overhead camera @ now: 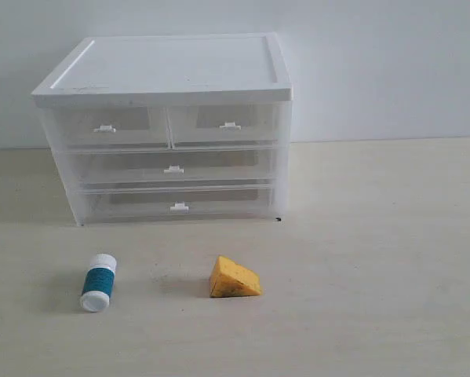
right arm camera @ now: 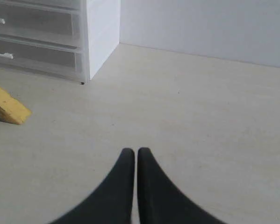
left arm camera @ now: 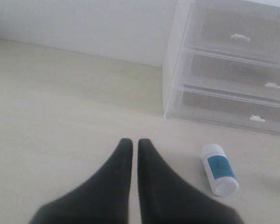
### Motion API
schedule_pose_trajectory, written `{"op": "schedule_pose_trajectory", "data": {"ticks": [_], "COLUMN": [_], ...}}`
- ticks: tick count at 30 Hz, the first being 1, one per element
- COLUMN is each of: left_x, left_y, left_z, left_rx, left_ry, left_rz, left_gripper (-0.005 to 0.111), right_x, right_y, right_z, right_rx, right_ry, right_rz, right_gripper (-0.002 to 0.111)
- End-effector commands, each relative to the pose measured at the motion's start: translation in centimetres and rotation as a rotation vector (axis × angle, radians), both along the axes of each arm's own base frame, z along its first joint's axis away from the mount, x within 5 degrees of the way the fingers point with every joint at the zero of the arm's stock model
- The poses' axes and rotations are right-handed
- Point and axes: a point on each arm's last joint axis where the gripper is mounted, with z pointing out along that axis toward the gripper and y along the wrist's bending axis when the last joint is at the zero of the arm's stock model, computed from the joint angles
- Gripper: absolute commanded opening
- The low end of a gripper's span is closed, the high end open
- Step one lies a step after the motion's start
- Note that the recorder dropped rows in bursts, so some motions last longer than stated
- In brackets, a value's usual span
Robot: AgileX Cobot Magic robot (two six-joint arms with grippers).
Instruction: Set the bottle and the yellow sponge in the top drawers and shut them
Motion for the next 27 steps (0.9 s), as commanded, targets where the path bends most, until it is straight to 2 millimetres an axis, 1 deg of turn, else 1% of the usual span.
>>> {"op": "schedule_pose_trajectory", "data": {"ticks": [1, 24, 25, 26, 27], "left_x": [-0.02, -0.02, -0.04, -0.07, -0.10], "left_y": [-0.01, -0.01, -0.03, -0.11, -0.27], "left_z": [-0.11, -0.13, -0.21, -0.34, -0.48], "left_rx": [-0.003, -0.003, -0.019, -0.072, -0.175], "left_ry": [0.000, 0.003, 0.011, 0.023, 0.035], "left_rz": [-0.002, -0.002, -0.001, 0.004, 0.011], "left_gripper": [0.004, 0.004, 0.004, 0.004, 0.004], "right_x": [-0.01, -0.01, -0.01, -0.01, -0.01], "right_y": [-0.04, -0.04, -0.04, -0.04, -0.04], "right_z": [0.07, 0.07, 0.07, 0.07, 0.07], "right_rx": [-0.008, -0.008, -0.008, -0.008, -0.008], "right_ry": [-0.010, -0.010, -0.010, -0.010, -0.010], "right_rz": [-0.003, -0.003, -0.003, -0.003, -0.003], "right_gripper": [0.000, 0.000, 0.000, 0.000, 0.000]}}
